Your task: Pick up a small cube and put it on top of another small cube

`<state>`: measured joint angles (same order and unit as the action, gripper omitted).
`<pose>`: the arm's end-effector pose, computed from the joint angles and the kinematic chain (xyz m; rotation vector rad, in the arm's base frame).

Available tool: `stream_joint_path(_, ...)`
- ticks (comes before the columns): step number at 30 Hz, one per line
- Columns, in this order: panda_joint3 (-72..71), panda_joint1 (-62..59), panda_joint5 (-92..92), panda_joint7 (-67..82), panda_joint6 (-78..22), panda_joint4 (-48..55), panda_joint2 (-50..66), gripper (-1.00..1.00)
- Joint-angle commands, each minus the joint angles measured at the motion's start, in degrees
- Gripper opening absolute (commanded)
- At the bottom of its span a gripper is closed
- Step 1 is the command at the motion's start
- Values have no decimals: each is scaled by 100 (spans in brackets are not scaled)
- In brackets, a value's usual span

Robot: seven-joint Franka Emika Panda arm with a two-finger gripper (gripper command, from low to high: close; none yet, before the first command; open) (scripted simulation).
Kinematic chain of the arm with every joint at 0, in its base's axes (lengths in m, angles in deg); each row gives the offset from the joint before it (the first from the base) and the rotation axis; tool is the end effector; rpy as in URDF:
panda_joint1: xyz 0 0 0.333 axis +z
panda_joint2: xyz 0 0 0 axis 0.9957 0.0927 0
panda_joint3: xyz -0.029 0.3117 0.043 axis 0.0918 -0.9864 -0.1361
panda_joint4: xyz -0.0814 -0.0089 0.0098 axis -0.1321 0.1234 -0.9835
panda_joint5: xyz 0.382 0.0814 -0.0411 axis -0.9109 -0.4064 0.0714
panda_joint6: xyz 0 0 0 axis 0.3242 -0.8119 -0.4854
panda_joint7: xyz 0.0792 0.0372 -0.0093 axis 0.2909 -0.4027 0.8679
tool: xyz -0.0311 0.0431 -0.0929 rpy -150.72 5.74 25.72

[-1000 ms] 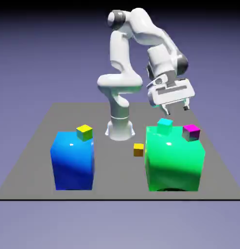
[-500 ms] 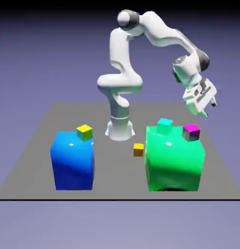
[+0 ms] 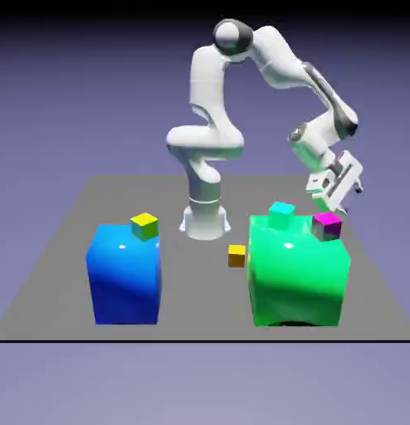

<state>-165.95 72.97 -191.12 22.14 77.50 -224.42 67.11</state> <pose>0.1906 0.3252 0.2505 -2.4811 0.4071 -0.1244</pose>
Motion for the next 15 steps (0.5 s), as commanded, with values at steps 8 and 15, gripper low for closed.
stream_joint_path(8,-348,-1545,-1994,1128,1667,-1218,459,0)
stream_joint_path(15,-1028,-2300,-2418,1221,1796,-1606,229,0)
